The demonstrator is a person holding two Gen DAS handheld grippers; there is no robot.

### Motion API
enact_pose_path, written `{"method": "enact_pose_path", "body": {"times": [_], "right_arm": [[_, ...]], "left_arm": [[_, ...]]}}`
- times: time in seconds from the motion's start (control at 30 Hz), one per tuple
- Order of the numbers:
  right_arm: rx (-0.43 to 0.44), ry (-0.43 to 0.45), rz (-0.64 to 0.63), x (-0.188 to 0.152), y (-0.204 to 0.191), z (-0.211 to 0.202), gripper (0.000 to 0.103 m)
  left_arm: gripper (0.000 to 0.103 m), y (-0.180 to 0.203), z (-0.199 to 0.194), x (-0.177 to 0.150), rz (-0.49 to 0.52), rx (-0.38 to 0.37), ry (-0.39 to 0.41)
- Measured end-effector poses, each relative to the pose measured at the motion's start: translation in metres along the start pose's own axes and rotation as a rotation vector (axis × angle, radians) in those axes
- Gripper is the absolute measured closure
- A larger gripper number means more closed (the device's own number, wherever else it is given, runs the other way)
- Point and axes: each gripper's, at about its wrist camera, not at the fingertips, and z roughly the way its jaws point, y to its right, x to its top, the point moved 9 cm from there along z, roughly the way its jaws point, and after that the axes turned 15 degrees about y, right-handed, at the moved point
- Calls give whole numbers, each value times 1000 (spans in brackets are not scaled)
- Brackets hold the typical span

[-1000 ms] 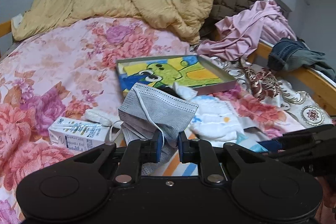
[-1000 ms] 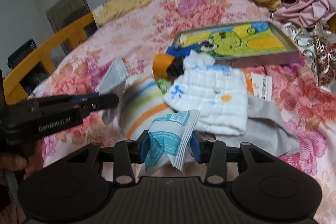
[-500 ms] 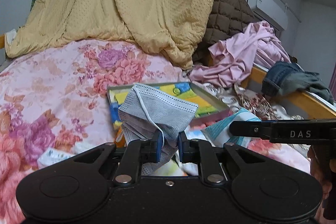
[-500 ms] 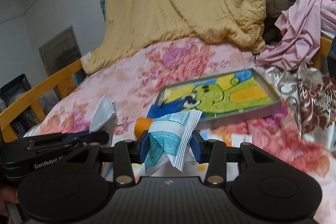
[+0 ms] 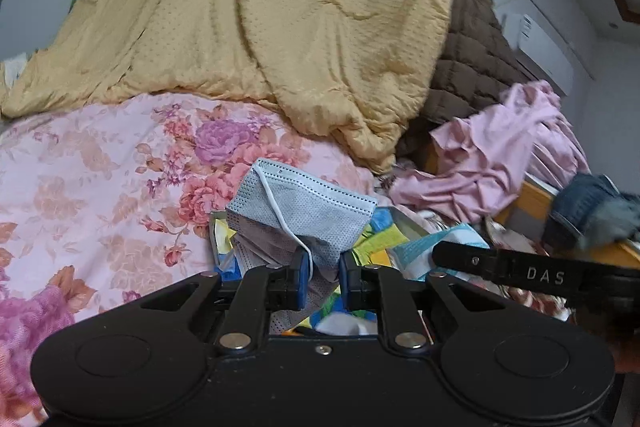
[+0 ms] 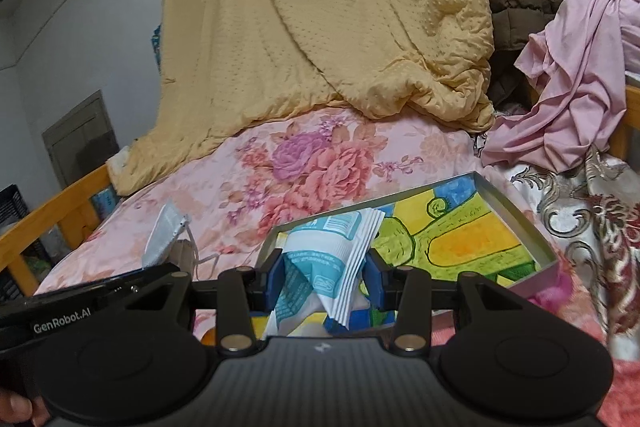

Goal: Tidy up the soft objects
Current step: 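Lift and carry the packet and mask with both grippers over the frog-drawing tray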

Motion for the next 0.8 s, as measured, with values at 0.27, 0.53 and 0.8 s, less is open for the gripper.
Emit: {"method": "enact_pose_path", "body": {"times": [0.27,0.53,0.8], "right_arm": [[-23,-39,1,-16,1,50,57],[-53,-75,3,-27,2,80,56],[-74,-153,-9,-51,3,98,55]], "left_arm": [[87,-26,53,-18,-63,-6,-65],[87,-46,83,-43,-78,-34,-161],[86,-53,94,-68,-51,-39,-274]]}}
